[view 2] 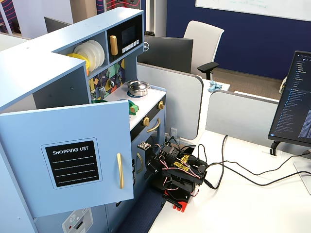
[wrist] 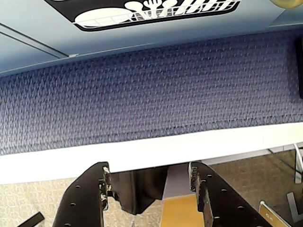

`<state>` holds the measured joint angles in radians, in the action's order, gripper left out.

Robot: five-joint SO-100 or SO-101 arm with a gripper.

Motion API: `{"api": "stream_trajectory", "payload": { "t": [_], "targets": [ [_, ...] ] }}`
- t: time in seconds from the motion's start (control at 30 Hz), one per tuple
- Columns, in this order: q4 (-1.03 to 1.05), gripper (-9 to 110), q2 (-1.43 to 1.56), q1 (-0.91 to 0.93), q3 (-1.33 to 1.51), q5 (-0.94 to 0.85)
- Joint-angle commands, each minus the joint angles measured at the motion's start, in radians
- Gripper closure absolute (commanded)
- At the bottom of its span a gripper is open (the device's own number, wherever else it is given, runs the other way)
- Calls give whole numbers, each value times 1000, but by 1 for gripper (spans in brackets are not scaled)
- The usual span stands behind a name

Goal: Pick up the green pineapple from the left cabinet and place it in the green recipient

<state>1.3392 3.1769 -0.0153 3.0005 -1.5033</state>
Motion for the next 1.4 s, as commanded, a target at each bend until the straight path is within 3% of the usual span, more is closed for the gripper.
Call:
{"api": "stream_trajectory", "payload": {
  "t": [0.0, 0.33, 0.43, 0.5, 0.63, 0.73, 1.03, 1.37],
  "targets": [
    [190, 101, 2, -43, -3, -44],
    [169, 101, 2, -43, -5, -44],
    [67, 101, 0, -61, -5, -46],
    [-132, 101, -3, -94, -5, -60],
    [-822, 101, -112, -219, -25, -135],
    [-1089, 101, -207, -376, -126, -179],
    [-1258, 101, -397, -712, -433, -267],
    [-1437, 75, -637, -770, -623, -77]
  ]
}}
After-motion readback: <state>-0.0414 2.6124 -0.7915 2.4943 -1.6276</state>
